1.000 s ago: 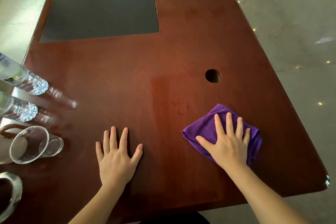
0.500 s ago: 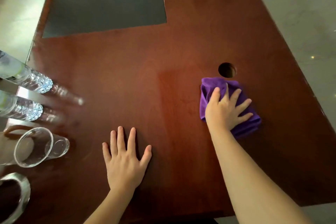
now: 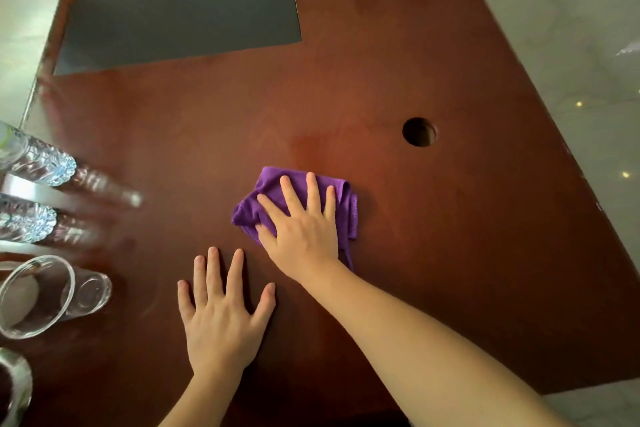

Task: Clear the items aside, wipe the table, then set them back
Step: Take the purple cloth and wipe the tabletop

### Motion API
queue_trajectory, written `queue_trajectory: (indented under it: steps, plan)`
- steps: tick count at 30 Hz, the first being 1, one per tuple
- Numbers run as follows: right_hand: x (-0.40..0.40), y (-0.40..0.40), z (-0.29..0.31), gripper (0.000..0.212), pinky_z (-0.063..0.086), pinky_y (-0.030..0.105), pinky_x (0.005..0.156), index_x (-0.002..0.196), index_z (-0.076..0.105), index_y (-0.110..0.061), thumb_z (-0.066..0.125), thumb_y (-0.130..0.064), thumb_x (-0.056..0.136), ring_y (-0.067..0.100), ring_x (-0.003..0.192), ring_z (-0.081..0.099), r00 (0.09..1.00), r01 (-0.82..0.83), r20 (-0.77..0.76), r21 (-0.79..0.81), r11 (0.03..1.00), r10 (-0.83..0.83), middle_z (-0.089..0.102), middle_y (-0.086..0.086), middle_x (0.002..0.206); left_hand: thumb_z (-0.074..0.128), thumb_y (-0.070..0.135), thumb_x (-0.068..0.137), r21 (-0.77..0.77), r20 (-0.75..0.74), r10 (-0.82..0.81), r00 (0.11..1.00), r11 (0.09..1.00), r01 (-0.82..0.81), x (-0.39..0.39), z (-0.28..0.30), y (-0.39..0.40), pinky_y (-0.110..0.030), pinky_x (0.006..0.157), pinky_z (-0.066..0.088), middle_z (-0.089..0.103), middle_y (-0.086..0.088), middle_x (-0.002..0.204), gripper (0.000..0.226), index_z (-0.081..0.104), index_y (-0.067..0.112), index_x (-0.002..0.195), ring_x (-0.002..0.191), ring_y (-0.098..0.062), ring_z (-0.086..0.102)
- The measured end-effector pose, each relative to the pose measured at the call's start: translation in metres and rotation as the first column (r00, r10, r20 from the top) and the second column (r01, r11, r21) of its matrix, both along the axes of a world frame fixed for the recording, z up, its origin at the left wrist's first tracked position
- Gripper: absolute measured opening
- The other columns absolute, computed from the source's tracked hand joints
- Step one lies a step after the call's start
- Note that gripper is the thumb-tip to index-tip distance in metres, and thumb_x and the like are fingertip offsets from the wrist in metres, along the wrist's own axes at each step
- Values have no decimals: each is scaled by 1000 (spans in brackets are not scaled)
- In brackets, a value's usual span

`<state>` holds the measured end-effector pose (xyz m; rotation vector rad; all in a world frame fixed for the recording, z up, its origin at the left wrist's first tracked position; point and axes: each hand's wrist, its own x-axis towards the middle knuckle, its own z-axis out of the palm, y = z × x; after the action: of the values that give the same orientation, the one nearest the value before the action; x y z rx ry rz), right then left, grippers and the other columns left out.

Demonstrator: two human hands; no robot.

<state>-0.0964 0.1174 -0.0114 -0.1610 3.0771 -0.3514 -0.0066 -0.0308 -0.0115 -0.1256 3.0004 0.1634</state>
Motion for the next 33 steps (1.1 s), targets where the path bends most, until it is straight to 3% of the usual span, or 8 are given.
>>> queue_trajectory:
  steps: [5, 8, 10, 12, 14, 27, 31, 33]
  plan:
    - [32, 40, 0, 55, 17, 63, 113, 142, 44, -35, 35, -57, 93, 43, 143, 26, 999, -24, 23, 23, 999, 23, 39, 5, 155, 23, 74, 84, 11, -3, 6, 1000, 1000, -6, 3, -1, 0, -50, 121, 6, 23, -9, 163, 82, 34, 28, 151, 152, -25, 9]
    - [40, 94, 4, 53, 21, 62, 111, 137, 54, -33, 46, -50, 88, 43, 139, 34, 974, 227, -2, 19, 974, -227, 48, 5, 149, 27, 73, 83, 37, -22, 16, 1000, 999, -15, 4, -2, -1, -51, 121, 9, 25, -9, 162, 81, 35, 29, 151, 152, -25, 11]
    - [47, 150, 6, 54, 22, 62, 110, 138, 54, -29, 48, -48, 89, 43, 140, 32, 888, 460, 3, 50, 887, -460, 46, 7, 150, 27, 73, 83, 40, -19, 17, 1000, 999, -16, 5, -2, -1, -51, 121, 7, 23, -9, 163, 82, 34, 29, 151, 152, -24, 9]
    - [60, 205, 8, 58, 19, 61, 113, 144, 47, -28, 41, -53, 92, 40, 144, 24, 789, 606, 55, 85, 791, -611, 37, 7, 156, 27, 74, 83, 44, -21, 15, 1000, 999, -14, 5, -2, -1, -50, 122, 6, 22, -9, 163, 82, 33, 29, 151, 152, -24, 8]
    - [70, 235, 9, 65, 13, 59, 116, 148, 39, -30, 25, -61, 93, 37, 147, 17, 750, 643, 102, 121, 757, -653, 28, 5, 160, 28, 73, 84, 48, -34, 17, 999, 999, -15, 3, -1, -2, -51, 121, 6, 24, -10, 162, 81, 34, 28, 151, 152, -25, 10]
    - [46, 209, 6, 66, -1, 65, 114, 150, 28, -38, 18, -68, 93, 41, 148, 3, 562, 810, 108, 132, 572, -820, 16, 5, 164, 28, 72, 85, 36, -27, 7, 1000, 999, -6, 4, 0, 1, -54, 121, 11, 27, -12, 161, 81, 37, 25, 150, 151, -28, 14]
    - [19, 178, 11, 65, -3, 67, 112, 151, 25, -39, 19, -66, 92, 45, 147, -1, 429, 894, 162, 67, 444, -889, 12, 6, 164, 31, 70, 85, 36, -36, -1, 999, 999, 3, 4, 0, 2, -56, 119, 15, 30, -14, 159, 79, 41, 24, 149, 150, -30, 18]
    - [0, 143, 14, 62, -2, 68, 111, 150, 30, -40, 25, -62, 92, 45, 147, 0, 420, 903, 186, 16, 430, -888, 14, 5, 164, 32, 69, 85, 30, -39, -3, 999, 1000, 4, 4, 0, 2, -56, 119, 15, 31, -14, 159, 79, 41, 23, 148, 150, -30, 19]
